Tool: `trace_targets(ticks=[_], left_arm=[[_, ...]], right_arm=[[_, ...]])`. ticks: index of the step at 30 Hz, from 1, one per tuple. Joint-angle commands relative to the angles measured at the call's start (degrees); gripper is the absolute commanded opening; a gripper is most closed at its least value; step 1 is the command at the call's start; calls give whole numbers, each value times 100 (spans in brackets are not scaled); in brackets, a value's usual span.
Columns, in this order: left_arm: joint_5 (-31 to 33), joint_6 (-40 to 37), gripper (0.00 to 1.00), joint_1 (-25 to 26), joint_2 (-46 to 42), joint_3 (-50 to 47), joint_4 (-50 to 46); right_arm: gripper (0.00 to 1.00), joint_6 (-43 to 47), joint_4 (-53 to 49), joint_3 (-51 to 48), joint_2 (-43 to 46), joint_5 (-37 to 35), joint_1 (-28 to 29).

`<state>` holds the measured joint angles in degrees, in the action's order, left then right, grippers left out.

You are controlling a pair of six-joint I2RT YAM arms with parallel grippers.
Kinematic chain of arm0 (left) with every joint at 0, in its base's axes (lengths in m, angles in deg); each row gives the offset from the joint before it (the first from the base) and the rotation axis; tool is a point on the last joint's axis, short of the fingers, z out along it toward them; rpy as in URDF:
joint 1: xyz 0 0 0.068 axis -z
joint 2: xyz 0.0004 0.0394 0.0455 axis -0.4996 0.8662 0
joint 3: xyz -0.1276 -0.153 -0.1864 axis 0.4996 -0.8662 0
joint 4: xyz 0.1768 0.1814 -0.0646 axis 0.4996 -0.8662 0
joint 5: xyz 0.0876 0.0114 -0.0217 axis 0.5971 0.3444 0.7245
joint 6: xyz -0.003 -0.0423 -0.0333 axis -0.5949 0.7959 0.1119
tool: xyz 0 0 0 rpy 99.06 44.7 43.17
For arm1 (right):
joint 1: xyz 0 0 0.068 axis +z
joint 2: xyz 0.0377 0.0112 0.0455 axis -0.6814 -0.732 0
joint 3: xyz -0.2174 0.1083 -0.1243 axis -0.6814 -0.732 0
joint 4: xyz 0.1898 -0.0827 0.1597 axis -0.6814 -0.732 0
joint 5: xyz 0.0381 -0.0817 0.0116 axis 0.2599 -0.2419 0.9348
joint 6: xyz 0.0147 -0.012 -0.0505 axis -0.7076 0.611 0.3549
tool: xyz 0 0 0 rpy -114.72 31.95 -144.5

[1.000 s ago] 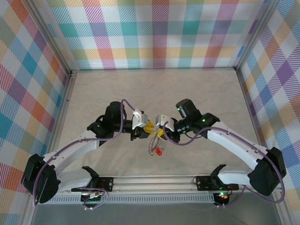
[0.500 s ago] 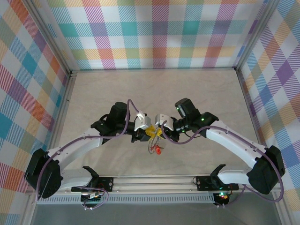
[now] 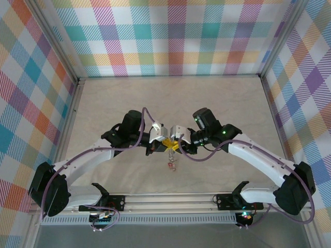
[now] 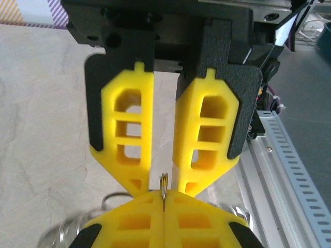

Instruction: Put the keys on the keyring

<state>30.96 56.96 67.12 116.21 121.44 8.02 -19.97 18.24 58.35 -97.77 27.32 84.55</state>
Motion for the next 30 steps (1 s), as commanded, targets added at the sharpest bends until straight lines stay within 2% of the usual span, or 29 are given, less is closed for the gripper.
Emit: trace_targets(ticks=[1,7,12,21,30], left_arm=[[-367,33,0,6,-183,-50,351],[-495,59,0,-126,-325,-106,429],[-560,235,0,-129,-330,-202,768],[-399,991,0,-129,-302,-567,1991],[-112,1508,0,-130,-445,-876,2870]], right_arm=[[22,50,261,-167,343,114,-38],[21,95,154,-269,465,191,-49],[16,86,196,-273,415,255,-47],[6,-126,499,-305,306,631,-40],[15,-504,1162,-481,200,755,-3]])
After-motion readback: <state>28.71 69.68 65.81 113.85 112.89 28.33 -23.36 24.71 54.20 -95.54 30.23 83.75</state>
